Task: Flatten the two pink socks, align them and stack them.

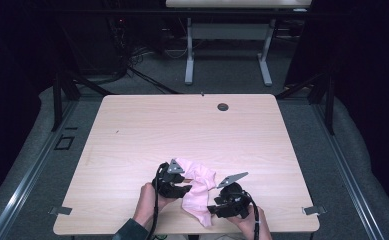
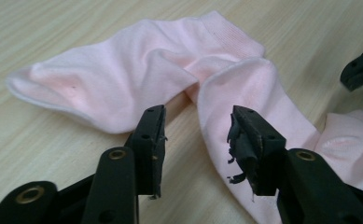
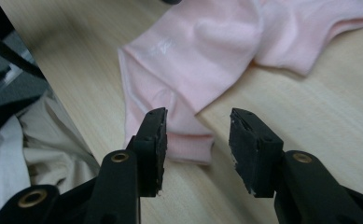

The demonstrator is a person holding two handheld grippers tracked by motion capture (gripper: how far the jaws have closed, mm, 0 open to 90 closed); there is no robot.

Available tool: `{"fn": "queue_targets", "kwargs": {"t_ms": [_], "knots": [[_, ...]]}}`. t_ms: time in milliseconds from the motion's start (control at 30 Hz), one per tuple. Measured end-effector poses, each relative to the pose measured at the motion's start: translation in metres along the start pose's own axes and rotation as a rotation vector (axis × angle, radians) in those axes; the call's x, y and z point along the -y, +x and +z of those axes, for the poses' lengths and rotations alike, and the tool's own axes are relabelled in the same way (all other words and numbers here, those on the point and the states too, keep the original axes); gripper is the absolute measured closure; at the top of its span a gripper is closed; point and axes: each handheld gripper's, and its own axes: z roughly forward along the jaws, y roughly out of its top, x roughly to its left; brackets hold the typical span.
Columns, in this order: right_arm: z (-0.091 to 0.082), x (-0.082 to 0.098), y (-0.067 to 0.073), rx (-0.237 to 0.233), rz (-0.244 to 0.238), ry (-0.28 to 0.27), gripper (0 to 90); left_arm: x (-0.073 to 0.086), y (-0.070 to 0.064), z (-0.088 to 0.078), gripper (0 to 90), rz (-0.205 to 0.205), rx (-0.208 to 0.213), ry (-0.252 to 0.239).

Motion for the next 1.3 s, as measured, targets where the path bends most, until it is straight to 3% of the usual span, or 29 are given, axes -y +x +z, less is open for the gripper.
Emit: {"fn": "queue_targets", "kwargs": {"t_ms": [167, 267, 333, 500, 633, 800, 867, 900, 1033, 1067, 1100, 1167, 1267, 1300], "knots": [[0.010, 0.000, 0.006, 0.020, -0.028, 0.024, 66.0, 0.000, -0.008, 0.010, 73.2, 0.043, -0.020, 0.059], [0.012, 0.000, 0.008, 0.044, -0.043, 0.036, 67.9, 0.000, -0.009, 0.012, 81.0, 0.050, -0.020, 0.063], [0.013, 0.001, 0.008, 0.057, -0.042, 0.034, 77.1, 0.001, -0.012, 0.015, 87.2, 0.069, -0.034, 0.071], [0.012, 0.003, 0.007, 0.059, -0.049, 0.026, 87.4, 0.003, -0.014, 0.015, 89.5, 0.063, -0.038, 0.059], [0.011, 0.002, 0.007, 0.068, -0.051, 0.011, 89.5, 0.007, -0.011, 0.008, 89.4, 0.022, -0.032, 0.007], [0.002, -0.003, 0.001, 0.091, -0.048, -0.016, 89.8, 0.020, -0.007, -0.014, 89.2, -0.073, -0.081, -0.091], [0.000, -0.005, -0.001, 0.101, -0.051, -0.016, 89.9, 0.023, -0.006, -0.018, 89.2, -0.095, -0.087, -0.105], [-0.005, -0.010, -0.002, 0.135, -0.062, -0.031, 89.9, 0.029, -0.005, -0.024, 89.1, -0.130, -0.105, -0.136], [-0.017, -0.022, -0.004, 0.216, -0.105, -0.052, 89.9, 0.038, -0.008, -0.037, 89.0, -0.166, -0.135, -0.197], [-0.017, -0.022, -0.004, 0.216, -0.105, -0.052, 89.9, 0.038, -0.008, -0.037, 88.8, -0.166, -0.135, -0.197], [-0.025, -0.029, -0.003, 0.253, -0.137, -0.077, 89.8, 0.043, -0.011, -0.043, 88.8, -0.175, -0.155, -0.224], [-0.030, -0.033, 0.001, 0.276, -0.163, -0.090, 89.8, 0.048, -0.014, -0.045, 88.6, -0.184, -0.166, -0.230], [-0.026, -0.031, 0.004, 0.263, -0.193, -0.065, 89.5, 0.054, -0.018, -0.044, 86.4, -0.185, -0.164, -0.204], [-0.023, -0.028, 0.005, 0.253, -0.202, -0.042, 89.3, 0.061, -0.021, -0.040, 84.9, -0.181, -0.145, -0.165]]}}
